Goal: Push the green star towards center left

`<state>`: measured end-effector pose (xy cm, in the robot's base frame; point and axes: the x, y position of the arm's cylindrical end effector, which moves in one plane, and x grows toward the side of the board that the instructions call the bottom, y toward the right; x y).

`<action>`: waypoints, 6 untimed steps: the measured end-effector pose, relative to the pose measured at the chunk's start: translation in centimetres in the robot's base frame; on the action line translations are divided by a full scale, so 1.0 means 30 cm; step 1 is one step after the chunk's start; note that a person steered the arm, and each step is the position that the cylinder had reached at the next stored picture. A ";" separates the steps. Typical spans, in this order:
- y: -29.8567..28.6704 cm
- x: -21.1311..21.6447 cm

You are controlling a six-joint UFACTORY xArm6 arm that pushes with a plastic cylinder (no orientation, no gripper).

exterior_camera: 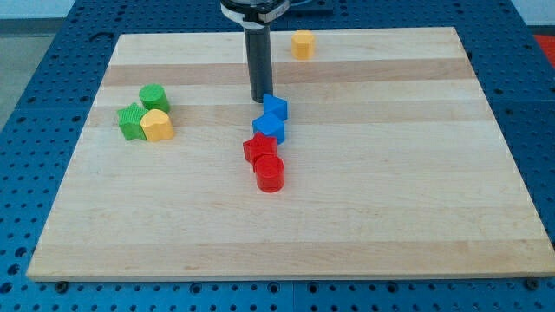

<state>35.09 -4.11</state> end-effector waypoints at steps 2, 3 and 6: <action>-0.005 -0.029; -0.059 -0.129; -0.269 -0.121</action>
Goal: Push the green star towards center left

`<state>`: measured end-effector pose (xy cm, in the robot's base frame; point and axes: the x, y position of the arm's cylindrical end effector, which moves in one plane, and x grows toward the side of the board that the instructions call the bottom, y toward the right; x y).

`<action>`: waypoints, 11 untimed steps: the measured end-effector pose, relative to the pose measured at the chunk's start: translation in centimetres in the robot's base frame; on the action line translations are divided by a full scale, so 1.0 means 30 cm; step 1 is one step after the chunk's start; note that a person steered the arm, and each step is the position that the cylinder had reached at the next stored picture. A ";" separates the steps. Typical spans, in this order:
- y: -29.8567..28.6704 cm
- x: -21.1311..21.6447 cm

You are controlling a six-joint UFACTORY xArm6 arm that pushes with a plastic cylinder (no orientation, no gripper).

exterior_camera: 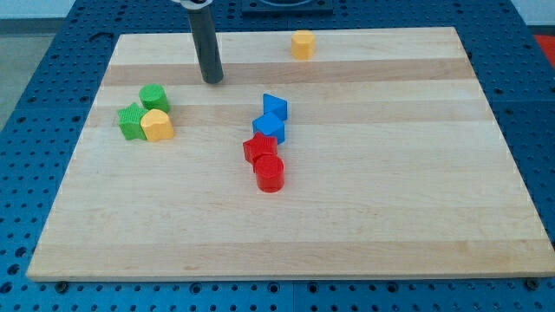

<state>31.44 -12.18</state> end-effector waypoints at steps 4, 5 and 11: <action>-0.099 0.400; -0.279 0.475; -0.268 0.172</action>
